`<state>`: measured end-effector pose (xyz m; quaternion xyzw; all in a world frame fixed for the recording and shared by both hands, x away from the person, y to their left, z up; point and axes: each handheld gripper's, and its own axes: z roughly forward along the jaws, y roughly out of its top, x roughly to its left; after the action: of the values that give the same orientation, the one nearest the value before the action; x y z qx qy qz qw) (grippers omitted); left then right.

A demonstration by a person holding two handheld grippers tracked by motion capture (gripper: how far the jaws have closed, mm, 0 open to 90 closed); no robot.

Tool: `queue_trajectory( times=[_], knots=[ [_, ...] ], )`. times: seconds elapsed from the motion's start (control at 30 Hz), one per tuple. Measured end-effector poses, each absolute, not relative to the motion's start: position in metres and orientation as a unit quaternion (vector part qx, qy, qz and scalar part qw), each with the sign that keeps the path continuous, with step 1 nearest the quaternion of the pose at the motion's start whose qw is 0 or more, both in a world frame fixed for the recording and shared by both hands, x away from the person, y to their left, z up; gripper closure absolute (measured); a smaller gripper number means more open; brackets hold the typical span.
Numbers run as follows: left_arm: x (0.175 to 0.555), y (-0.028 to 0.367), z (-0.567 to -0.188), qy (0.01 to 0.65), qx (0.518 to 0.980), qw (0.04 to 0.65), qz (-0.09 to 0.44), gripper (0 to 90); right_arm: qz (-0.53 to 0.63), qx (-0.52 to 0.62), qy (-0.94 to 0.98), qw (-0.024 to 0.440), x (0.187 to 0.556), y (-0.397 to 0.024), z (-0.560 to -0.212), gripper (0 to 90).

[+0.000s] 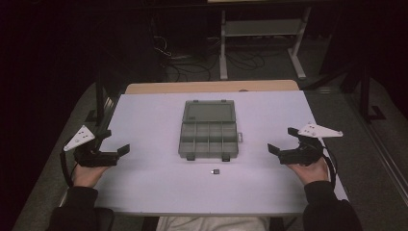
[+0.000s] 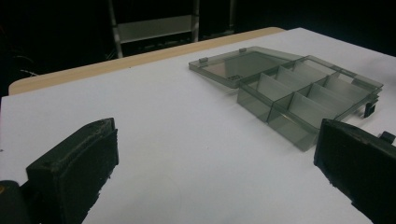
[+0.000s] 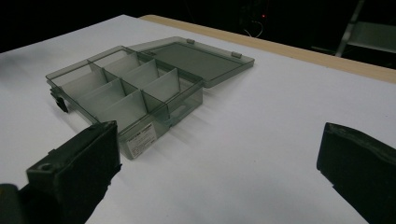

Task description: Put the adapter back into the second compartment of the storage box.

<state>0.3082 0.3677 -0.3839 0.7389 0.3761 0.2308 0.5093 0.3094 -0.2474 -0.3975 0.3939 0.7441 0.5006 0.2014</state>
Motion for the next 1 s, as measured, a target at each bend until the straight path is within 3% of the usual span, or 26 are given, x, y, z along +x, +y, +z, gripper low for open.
queue_trajectory(
  times=[0.53, 1.0],
  knots=[
    [0.308, 0.367, -0.379, 0.375, 0.729, 0.536, 0.202, 0.0, 0.503, 0.392, 0.744, 0.199, 0.306, -0.248, -0.396, 0.0],
    [0.304, 0.362, -0.369, 0.357, 0.743, 0.523, 0.216, 0.0, 0.504, 0.392, 0.743, 0.199, 0.305, -0.249, -0.396, 0.0]
  ],
)
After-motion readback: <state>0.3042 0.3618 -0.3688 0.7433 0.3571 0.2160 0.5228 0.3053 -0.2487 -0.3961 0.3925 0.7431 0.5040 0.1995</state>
